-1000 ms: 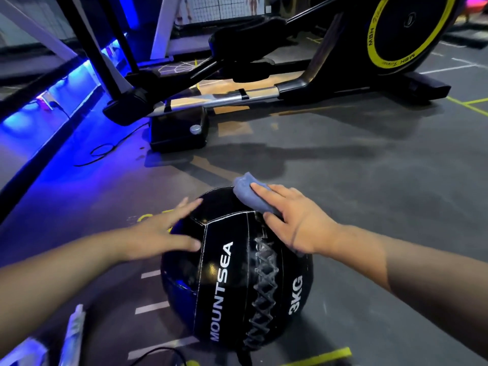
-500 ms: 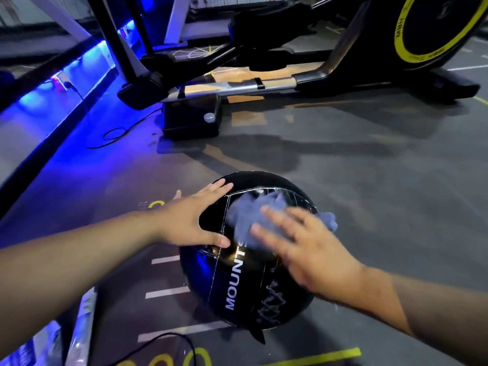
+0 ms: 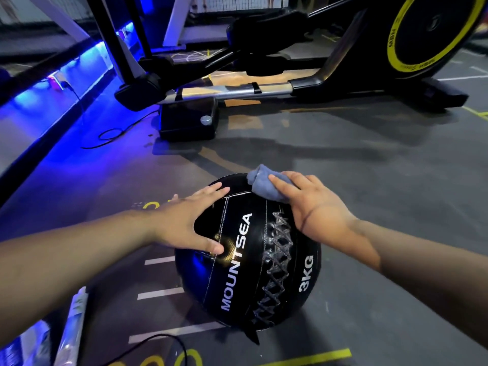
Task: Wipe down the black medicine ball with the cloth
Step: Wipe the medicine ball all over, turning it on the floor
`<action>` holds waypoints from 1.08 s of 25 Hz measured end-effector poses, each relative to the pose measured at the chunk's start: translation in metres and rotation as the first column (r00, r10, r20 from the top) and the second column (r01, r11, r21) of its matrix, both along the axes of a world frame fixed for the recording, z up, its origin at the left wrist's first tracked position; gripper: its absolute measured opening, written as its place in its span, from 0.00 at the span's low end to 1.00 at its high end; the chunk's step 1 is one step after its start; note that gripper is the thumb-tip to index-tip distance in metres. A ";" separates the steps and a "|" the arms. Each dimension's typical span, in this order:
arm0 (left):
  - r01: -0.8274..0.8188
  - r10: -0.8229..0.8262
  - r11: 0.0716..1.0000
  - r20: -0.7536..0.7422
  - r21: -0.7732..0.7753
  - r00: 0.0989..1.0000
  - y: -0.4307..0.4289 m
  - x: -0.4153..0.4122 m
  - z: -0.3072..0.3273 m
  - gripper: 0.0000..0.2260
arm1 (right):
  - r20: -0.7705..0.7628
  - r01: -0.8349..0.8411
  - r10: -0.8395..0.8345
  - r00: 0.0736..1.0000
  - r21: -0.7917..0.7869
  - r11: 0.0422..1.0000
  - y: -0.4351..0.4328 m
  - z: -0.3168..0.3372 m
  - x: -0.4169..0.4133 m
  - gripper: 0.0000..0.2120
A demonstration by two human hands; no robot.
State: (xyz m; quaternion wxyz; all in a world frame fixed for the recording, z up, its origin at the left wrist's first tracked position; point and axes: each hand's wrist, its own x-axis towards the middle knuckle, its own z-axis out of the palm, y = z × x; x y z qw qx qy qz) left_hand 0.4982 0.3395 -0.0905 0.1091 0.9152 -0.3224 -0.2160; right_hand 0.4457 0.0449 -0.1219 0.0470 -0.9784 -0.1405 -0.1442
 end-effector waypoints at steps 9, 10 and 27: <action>-0.040 0.040 0.999 0.030 0.013 0.999 0.010 -0.006 0.006 0.53 | -0.047 0.044 -0.029 0.998 0.381 0.924 -0.010 -0.013 -0.038 0.30; -0.047 0.047 0.999 0.025 0.003 0.999 0.014 -0.004 0.004 0.54 | -0.014 -0.009 0.014 1.000 0.314 0.949 -0.005 -0.014 -0.051 0.31; 0.356 -0.406 0.911 0.619 0.210 0.672 -0.103 -0.015 0.035 0.18 | 0.096 -0.273 0.256 0.962 0.299 0.914 -0.039 -0.007 -0.086 0.29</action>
